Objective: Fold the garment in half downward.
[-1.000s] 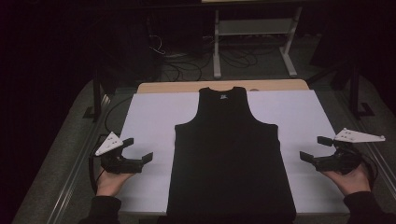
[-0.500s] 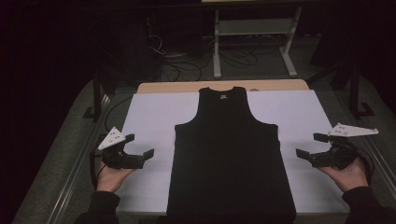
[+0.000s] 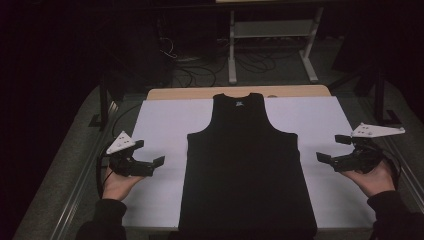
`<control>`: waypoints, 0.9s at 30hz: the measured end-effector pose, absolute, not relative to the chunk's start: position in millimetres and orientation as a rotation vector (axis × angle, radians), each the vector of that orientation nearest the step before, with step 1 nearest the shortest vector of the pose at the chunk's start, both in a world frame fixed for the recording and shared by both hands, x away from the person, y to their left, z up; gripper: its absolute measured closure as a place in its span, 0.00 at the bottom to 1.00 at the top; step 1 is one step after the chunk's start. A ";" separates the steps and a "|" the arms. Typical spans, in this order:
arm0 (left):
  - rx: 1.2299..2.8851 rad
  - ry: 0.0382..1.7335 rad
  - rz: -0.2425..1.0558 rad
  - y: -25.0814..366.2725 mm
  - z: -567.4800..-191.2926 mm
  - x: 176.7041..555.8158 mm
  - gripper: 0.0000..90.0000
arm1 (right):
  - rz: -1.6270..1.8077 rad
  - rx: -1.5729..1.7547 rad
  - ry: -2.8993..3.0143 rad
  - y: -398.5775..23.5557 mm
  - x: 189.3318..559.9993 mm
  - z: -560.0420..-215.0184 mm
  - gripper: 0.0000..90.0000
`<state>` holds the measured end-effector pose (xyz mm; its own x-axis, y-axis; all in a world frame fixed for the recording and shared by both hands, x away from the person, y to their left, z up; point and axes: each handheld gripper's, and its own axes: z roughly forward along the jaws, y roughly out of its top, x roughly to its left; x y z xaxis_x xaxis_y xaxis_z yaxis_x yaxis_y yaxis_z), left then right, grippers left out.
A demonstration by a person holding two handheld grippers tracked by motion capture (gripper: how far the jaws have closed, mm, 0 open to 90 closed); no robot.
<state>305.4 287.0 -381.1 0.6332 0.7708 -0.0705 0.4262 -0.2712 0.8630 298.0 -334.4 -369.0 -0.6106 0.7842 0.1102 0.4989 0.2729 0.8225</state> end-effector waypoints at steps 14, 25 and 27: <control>1.949 0.923 0.440 277.8 -375.2 319.9 0.00 | 1.240 1.154 2.269 -331.6 314.1 -358.8 0.00; 1.960 0.908 0.432 272.8 -369.2 332.1 0.00 | 1.241 1.149 2.285 -330.1 327.0 -352.6 0.00; 1.967 0.905 0.427 271.7 -367.7 334.7 0.00 | 1.240 1.153 2.287 -329.8 329.3 -352.1 0.00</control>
<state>334.7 271.7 -367.7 0.6725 0.7381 -0.0545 0.4267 -0.3264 0.8434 329.3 -329.8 -352.1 -0.6353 0.7643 0.1111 0.5100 0.3072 0.8034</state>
